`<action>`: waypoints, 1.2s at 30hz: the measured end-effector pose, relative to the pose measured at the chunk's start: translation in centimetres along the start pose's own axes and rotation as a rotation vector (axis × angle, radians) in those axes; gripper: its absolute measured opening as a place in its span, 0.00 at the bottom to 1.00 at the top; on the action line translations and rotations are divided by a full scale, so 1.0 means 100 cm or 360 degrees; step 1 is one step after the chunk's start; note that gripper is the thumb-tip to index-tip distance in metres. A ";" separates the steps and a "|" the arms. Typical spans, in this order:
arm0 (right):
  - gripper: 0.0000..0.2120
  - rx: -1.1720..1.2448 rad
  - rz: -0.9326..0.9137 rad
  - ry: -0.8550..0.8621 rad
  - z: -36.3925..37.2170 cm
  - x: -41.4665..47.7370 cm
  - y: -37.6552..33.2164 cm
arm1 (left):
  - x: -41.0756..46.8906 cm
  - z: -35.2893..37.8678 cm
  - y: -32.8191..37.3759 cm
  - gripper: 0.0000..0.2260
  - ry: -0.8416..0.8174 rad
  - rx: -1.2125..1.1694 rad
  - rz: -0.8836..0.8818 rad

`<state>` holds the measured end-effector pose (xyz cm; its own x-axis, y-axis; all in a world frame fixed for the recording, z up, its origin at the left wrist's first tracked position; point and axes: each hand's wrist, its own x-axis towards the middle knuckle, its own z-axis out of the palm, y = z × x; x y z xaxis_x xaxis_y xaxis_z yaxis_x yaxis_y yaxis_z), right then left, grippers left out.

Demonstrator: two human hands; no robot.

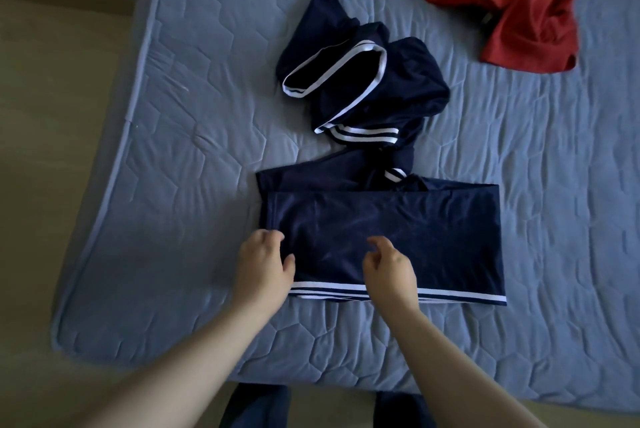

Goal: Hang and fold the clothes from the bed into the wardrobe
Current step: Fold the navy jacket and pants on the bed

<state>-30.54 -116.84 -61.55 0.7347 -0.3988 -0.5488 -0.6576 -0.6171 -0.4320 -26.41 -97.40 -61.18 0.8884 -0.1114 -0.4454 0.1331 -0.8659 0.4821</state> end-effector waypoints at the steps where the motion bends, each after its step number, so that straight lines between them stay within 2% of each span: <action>1: 0.16 0.0021 0.0031 0.0023 -0.011 -0.002 0.008 | -0.002 0.001 0.014 0.16 -0.0028 -0.0010 0.0045; 6: 0.16 0.0052 0.0074 0.0014 -0.064 -0.001 0.053 | -0.009 0.021 0.078 0.13 -0.0158 -0.0179 0.0029; 13: 0.15 0.0027 0.0221 0.0098 -0.159 0.025 0.155 | -0.011 0.093 0.187 0.13 -0.0235 -0.0183 0.0038; 19: 0.14 0.0086 0.0279 0.0071 -0.194 0.049 0.211 | -0.002 0.148 0.247 0.14 -0.0281 -0.0152 0.0036; 29: 0.25 0.0360 0.0481 -0.0103 -0.170 0.092 0.248 | 0.018 0.207 0.251 0.17 -0.0439 0.0012 0.0040; 36: 0.20 0.0530 0.0420 -0.0133 -0.147 0.118 0.251 | 0.029 0.230 0.242 0.20 -0.0457 0.0075 0.0014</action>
<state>-35.96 -146.99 -68.38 0.5272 -0.4490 -0.7215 -0.8490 -0.2431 -0.4691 -30.68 -129.84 -68.17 0.7279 -0.2464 -0.6399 0.0997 -0.8852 0.4543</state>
